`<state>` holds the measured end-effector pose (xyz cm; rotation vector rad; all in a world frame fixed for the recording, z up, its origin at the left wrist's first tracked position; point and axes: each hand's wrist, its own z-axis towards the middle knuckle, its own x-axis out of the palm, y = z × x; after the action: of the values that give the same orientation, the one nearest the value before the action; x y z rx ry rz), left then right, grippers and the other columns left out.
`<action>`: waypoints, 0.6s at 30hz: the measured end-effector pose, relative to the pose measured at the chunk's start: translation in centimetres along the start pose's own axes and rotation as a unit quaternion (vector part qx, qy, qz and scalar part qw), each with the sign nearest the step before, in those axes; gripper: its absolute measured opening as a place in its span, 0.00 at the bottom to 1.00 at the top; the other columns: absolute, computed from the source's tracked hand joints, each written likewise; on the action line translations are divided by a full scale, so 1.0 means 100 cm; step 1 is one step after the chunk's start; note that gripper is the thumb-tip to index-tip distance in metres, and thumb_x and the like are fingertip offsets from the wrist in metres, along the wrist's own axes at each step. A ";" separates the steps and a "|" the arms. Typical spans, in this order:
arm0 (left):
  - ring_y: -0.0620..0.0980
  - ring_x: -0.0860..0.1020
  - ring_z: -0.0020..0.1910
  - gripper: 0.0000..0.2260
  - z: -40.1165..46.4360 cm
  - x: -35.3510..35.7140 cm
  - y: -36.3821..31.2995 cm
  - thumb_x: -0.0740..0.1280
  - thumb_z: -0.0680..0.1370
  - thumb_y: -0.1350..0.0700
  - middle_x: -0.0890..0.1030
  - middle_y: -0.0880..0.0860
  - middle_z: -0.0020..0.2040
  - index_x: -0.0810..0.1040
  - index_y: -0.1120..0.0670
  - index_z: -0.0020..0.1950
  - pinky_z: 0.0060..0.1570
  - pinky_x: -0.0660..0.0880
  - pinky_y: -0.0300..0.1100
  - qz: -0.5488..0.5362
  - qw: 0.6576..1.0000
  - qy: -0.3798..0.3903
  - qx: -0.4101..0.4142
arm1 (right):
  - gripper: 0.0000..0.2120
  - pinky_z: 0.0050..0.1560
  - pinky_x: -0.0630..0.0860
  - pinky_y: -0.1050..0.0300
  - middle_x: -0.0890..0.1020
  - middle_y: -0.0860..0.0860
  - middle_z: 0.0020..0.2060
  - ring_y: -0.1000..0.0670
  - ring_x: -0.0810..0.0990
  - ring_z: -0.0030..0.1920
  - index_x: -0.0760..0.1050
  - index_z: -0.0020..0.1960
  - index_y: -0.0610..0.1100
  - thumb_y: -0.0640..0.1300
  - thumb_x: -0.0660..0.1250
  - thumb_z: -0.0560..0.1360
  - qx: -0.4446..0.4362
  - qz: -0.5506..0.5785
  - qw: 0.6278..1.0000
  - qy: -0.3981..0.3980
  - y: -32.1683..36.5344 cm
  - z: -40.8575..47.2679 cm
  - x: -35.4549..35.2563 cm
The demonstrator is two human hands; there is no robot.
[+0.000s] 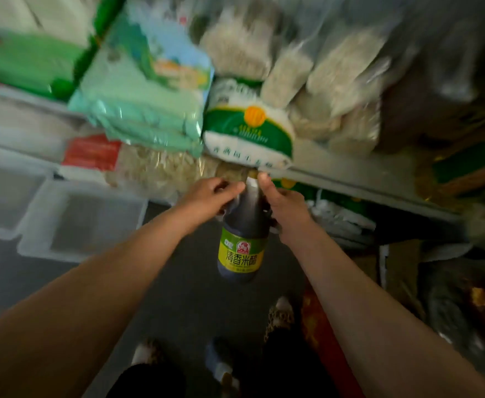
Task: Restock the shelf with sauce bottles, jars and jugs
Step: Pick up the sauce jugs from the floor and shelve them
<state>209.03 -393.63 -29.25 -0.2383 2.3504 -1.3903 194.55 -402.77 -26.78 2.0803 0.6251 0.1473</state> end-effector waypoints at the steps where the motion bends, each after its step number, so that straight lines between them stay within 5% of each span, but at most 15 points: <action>1: 0.54 0.83 0.51 0.14 -0.006 -0.004 -0.026 0.72 0.73 0.41 0.85 0.53 0.47 0.80 0.51 0.50 0.54 0.80 0.54 -0.016 0.999 0.024 0.014 | 0.12 0.35 0.76 0.63 0.85 0.52 0.43 0.56 0.83 0.39 0.80 0.47 0.47 0.56 0.73 0.75 -0.021 0.016 1.000 -0.001 0.024 -0.014 -0.007; 5: 0.50 0.82 0.53 0.24 -0.027 -0.012 -0.134 0.79 0.68 0.48 0.84 0.51 0.52 0.76 0.49 0.61 0.55 0.79 0.50 -0.011 0.994 0.078 0.074 | 0.14 0.29 0.77 0.62 0.84 0.52 0.36 0.56 0.83 0.32 0.80 0.44 0.45 0.56 0.73 0.74 -0.092 0.055 0.994 -0.027 0.112 -0.066 -0.037; 8: 0.49 0.82 0.52 0.21 -0.048 -0.013 -0.215 0.79 0.69 0.52 0.84 0.51 0.52 0.76 0.51 0.57 0.50 0.79 0.46 0.002 0.989 0.067 0.134 | 0.18 0.34 0.80 0.59 0.84 0.50 0.37 0.54 0.83 0.34 0.80 0.45 0.41 0.57 0.74 0.74 -0.148 0.071 0.985 -0.051 0.171 -0.102 -0.064; 14: 0.53 0.84 0.48 0.31 -0.074 0.012 -0.350 0.79 0.52 0.37 0.85 0.53 0.46 0.77 0.53 0.47 0.51 0.81 0.56 0.028 0.970 0.026 0.241 | 0.24 0.45 0.79 0.46 0.83 0.37 0.42 0.42 0.80 0.40 0.78 0.49 0.40 0.60 0.77 0.70 -0.243 0.139 0.956 -0.091 0.269 -0.144 -0.137; 18: 0.51 0.82 0.44 0.20 -0.076 0.060 -0.434 0.81 0.62 0.45 0.82 0.49 0.41 0.75 0.51 0.43 0.47 0.80 0.49 0.033 0.947 0.018 0.320 | 0.28 0.51 0.82 0.41 0.85 0.40 0.46 0.43 0.84 0.43 0.82 0.53 0.35 0.59 0.78 0.69 -0.310 0.176 0.929 -0.097 0.321 -0.153 -0.209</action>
<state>198.08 -410.87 10.19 0.0560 1.7817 -2.0343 183.37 -415.58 10.85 1.5403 0.0541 0.2981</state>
